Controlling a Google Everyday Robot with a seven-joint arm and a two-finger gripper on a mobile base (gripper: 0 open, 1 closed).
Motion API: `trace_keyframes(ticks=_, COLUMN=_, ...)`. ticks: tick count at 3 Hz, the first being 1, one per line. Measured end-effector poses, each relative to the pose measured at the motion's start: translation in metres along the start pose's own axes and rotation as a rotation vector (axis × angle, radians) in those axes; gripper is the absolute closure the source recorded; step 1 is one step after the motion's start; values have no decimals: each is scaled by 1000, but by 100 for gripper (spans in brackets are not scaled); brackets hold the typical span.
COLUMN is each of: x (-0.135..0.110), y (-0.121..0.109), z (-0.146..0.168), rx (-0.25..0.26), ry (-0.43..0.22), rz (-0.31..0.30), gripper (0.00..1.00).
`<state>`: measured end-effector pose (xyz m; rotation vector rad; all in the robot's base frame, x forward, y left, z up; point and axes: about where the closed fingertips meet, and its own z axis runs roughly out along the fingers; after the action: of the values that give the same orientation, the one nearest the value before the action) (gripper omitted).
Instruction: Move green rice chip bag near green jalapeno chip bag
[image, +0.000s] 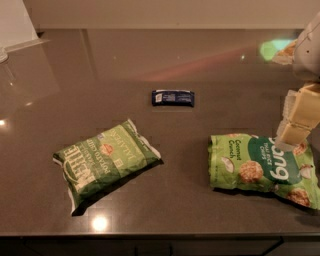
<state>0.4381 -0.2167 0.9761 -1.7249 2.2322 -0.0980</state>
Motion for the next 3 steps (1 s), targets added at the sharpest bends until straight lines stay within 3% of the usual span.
trace_keyframes(ticks=2, x=-1, y=1, z=3, rx=-15, ry=-10, rz=-1, gripper=0)
trace_keyframes(ticks=3, x=2, y=11, z=21, rx=-55, ry=-30, rz=-16, gripper=0)
